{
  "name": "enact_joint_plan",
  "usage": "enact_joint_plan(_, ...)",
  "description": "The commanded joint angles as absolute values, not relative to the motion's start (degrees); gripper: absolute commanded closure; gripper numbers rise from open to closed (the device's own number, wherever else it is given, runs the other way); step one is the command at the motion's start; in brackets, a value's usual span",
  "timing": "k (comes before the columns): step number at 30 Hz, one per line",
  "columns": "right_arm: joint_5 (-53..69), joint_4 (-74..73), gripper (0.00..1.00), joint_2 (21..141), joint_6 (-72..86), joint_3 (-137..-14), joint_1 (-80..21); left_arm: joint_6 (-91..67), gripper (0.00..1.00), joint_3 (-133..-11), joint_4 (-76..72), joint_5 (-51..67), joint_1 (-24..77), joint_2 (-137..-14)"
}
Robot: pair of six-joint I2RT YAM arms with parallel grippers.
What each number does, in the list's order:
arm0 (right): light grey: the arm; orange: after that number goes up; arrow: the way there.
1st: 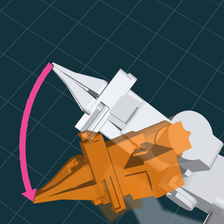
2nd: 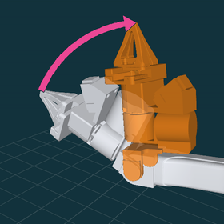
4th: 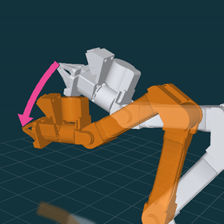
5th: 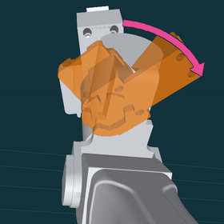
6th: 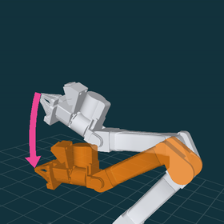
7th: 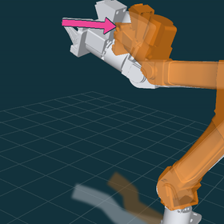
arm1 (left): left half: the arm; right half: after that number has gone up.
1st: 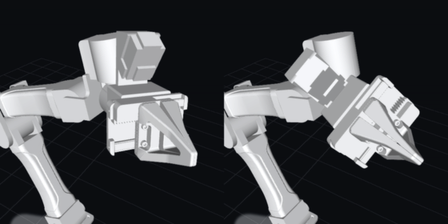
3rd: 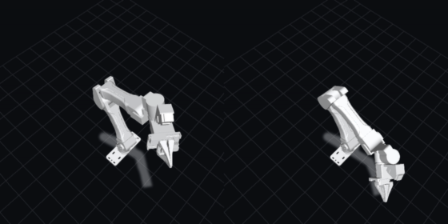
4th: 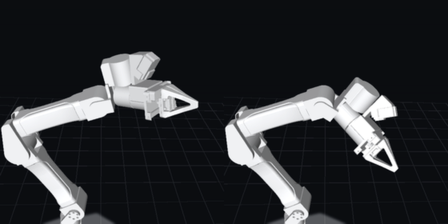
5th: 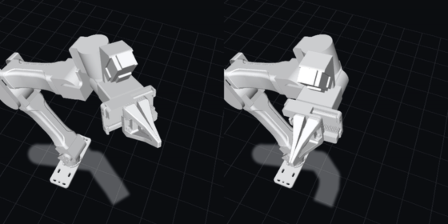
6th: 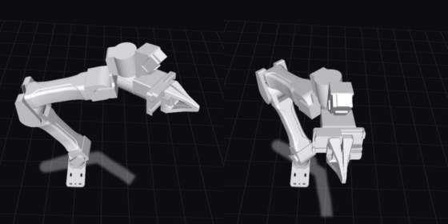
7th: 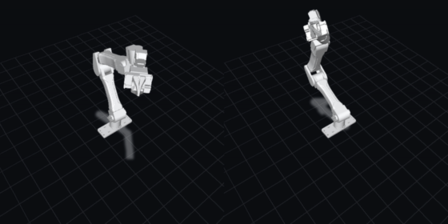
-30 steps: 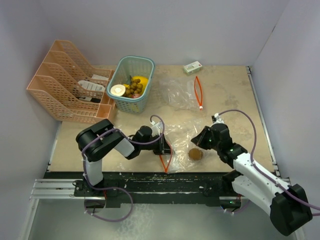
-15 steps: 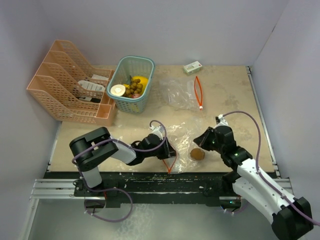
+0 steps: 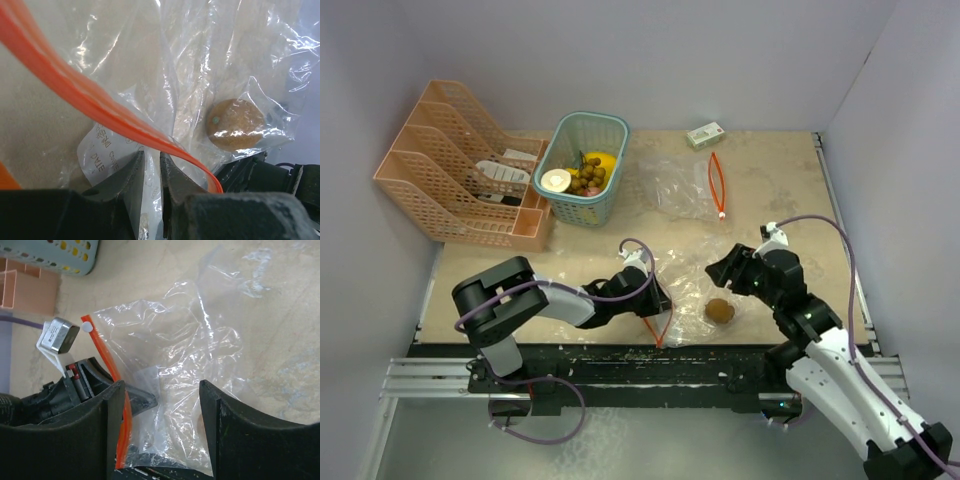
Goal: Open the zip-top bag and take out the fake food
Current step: Adjust the zipper food storage bag at the center of the board.
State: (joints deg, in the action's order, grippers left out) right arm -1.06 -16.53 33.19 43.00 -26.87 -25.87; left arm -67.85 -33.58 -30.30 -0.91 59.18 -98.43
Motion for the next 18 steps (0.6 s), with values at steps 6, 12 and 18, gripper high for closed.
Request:
enact_joint_plan(6, 0.34, -6.63, 0.40, 44.65, 41.73, -28.07, -38.68, -65.93, 0.77, -32.70, -26.03, -3.81, 59.19, -94.71)
enact_joint_plan(12, -2.62, 0.21, 0.42, 54.25, 43.99, -28.83, -46.54, -64.62, 0.76, -33.34, -23.73, -4.52, 59.24, -92.45)
enact_joint_plan(18, -1.73, 4.93, 0.45, 58.89, 45.19, -28.54, -50.03, -64.33, 0.82, -32.80, -23.81, -5.10, 59.24, -92.86)
